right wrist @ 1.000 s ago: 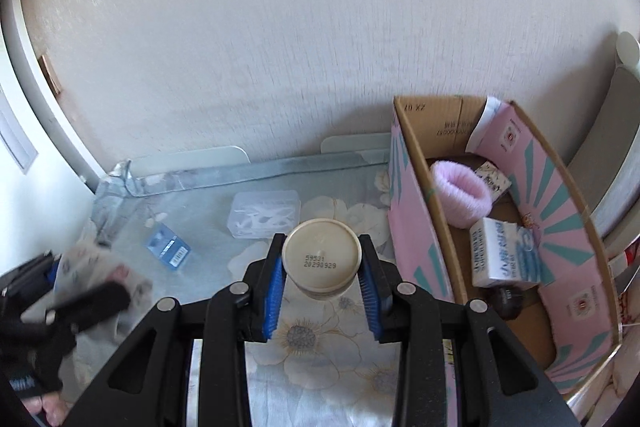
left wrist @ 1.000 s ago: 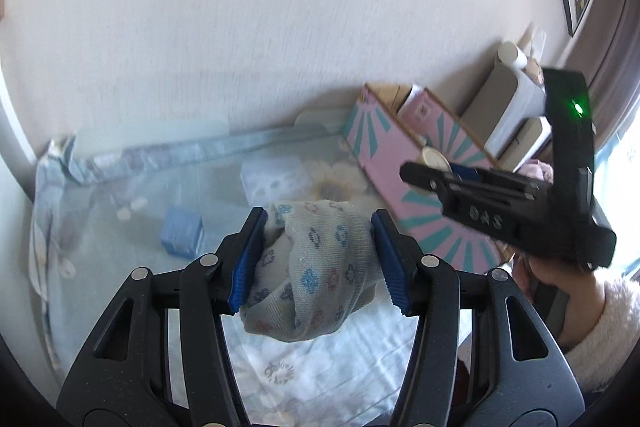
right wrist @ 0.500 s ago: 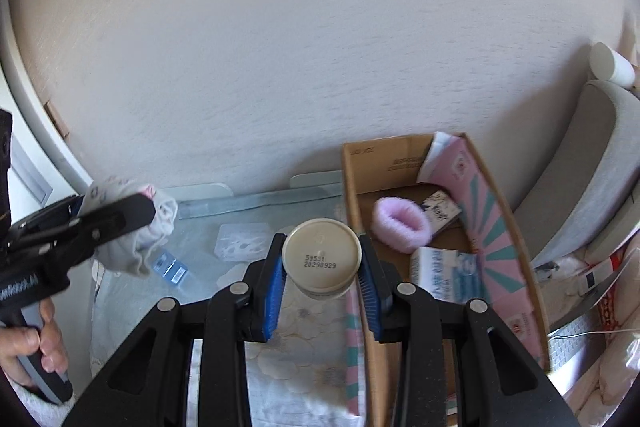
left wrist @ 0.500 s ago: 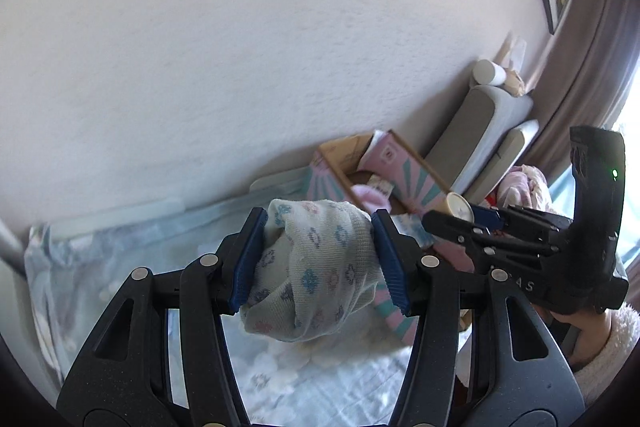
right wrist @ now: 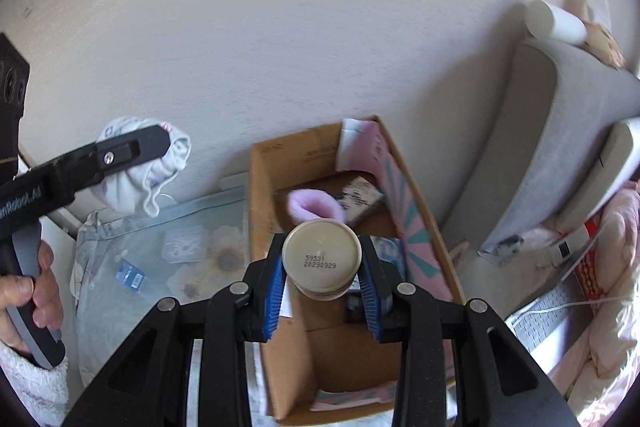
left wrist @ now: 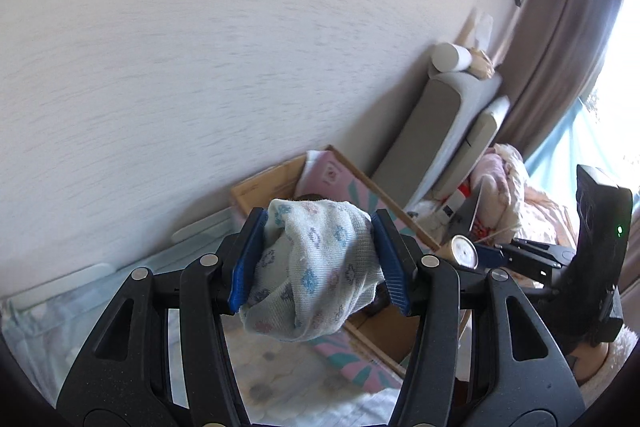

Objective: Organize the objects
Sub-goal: 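Carry the cloth packet and beige container over the cardboard box with both tools, then open both tools to drop the packet and container into the box, then move both tools back over the bed toward the blue box and clear box, then grasp the blue PROYA box with the left tool while the right tool grasps the clear floss-pick box, then carry the PROYA box and clear floss-pick box over the cardboard box with both tools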

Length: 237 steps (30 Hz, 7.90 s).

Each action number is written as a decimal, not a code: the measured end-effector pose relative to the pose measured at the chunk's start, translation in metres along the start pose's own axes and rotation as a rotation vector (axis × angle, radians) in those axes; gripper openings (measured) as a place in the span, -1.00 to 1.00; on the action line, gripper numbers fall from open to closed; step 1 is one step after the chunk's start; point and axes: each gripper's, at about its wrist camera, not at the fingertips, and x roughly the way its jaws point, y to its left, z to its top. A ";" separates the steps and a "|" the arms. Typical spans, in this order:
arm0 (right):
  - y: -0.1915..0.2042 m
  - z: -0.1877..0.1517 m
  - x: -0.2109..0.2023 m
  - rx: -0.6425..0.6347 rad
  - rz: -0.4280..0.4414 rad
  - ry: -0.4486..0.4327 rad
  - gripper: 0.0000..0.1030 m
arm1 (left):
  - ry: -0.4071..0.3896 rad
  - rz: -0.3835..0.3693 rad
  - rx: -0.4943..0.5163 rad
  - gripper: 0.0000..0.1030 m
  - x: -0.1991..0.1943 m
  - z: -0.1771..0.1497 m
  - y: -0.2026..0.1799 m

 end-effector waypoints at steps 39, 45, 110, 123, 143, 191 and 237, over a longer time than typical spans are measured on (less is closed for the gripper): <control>-0.045 -0.031 0.097 0.018 0.040 0.281 -0.39 | 0.326 -0.074 0.022 -0.02 0.210 0.013 -0.026; -0.050 -0.028 0.101 0.047 0.059 0.299 -0.39 | 0.328 -0.038 0.020 -0.01 0.209 0.021 -0.022; 0.075 0.040 -0.030 -0.142 0.180 -0.033 0.94 | -0.112 0.336 -0.176 1.00 -0.152 -0.021 0.056; 0.131 0.040 -0.016 -0.204 0.255 -0.024 0.94 | -0.218 0.441 -0.250 1.00 -0.223 -0.066 0.090; 0.191 0.011 0.044 -0.272 0.274 -0.037 0.94 | -0.137 0.492 -0.339 1.00 -0.196 -0.145 0.161; 0.211 -0.054 0.231 -0.296 0.111 0.138 0.51 | 0.076 0.380 -0.219 -0.34 -0.024 -0.221 0.212; 0.112 0.021 0.012 -0.189 0.128 0.011 0.50 | -0.045 0.216 -0.144 -0.36 -0.108 -0.057 0.090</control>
